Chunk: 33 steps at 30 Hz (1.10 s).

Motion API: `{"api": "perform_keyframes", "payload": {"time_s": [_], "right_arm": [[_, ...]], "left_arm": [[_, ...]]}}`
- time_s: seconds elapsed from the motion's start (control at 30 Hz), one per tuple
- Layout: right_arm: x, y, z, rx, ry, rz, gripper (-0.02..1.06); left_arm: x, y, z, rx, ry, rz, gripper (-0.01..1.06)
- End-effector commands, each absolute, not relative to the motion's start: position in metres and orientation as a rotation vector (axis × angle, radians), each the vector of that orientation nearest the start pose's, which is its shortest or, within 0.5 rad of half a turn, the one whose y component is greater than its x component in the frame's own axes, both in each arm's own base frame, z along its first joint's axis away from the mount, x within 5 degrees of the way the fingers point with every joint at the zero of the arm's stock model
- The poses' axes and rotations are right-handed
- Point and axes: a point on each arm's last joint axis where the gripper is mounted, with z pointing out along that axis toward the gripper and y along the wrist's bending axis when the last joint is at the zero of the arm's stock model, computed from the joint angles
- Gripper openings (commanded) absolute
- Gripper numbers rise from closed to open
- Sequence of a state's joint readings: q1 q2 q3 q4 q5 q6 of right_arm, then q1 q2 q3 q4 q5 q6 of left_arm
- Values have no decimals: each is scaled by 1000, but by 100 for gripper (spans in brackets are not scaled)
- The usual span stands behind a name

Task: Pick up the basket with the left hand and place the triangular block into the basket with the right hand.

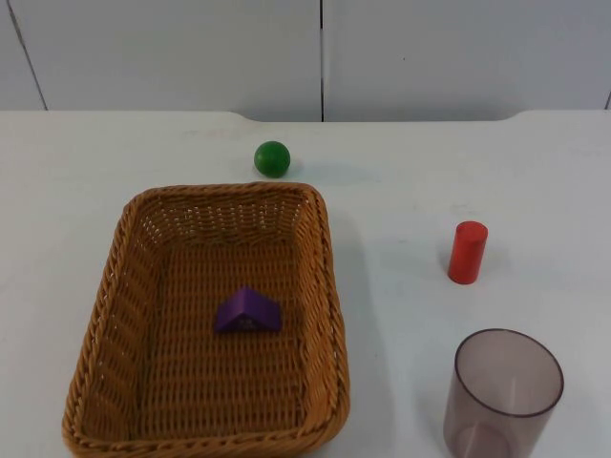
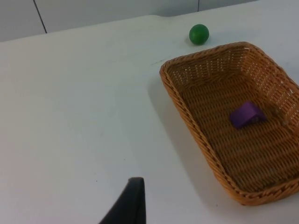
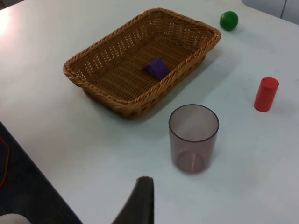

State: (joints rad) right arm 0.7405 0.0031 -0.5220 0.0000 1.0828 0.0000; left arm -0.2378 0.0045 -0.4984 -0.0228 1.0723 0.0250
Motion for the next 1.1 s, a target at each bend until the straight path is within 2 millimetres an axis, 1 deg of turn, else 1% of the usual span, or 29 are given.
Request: {"api": "perform_keyframes", "payload": {"time_s": [0.0, 0.03, 0.1, 0.13, 0.17, 0.83, 0.9, 1.03, 1.07], "right_arm": [[-5, -5, 280, -762, 1933, 454, 84], [-5, -5, 280, -761, 1933, 454, 85], [-5, -5, 280, -761, 1933, 454, 98], [-5, -5, 280, -761, 1933, 454, 98], [-5, -5, 280, -761, 1933, 454, 106], [-6, -5, 280, -749, 1938, 457, 105], [-6, -4, 280, -718, 1947, 438, 105], [-7, -3, 280, -575, 1983, 351, 105], [-7, -3, 280, -575, 1983, 351, 105]], "left_arm": [[-5, 0, 275, 267, 2050, -162, 105], [-5, 0, 275, 267, 2050, -162, 105], [-5, 0, 275, 267, 2050, -162, 105], [-5, 0, 275, 267, 2050, -162, 105], [-5, 0, 275, 267, 2050, -162, 105], [-5, 0, 275, 269, 2050, -162, 105], [-5, 0, 275, 269, 2050, -162, 105], [-5, 0, 275, 269, 2050, -162, 105], [-5, 0, 275, 269, 2050, -162, 105]]}}
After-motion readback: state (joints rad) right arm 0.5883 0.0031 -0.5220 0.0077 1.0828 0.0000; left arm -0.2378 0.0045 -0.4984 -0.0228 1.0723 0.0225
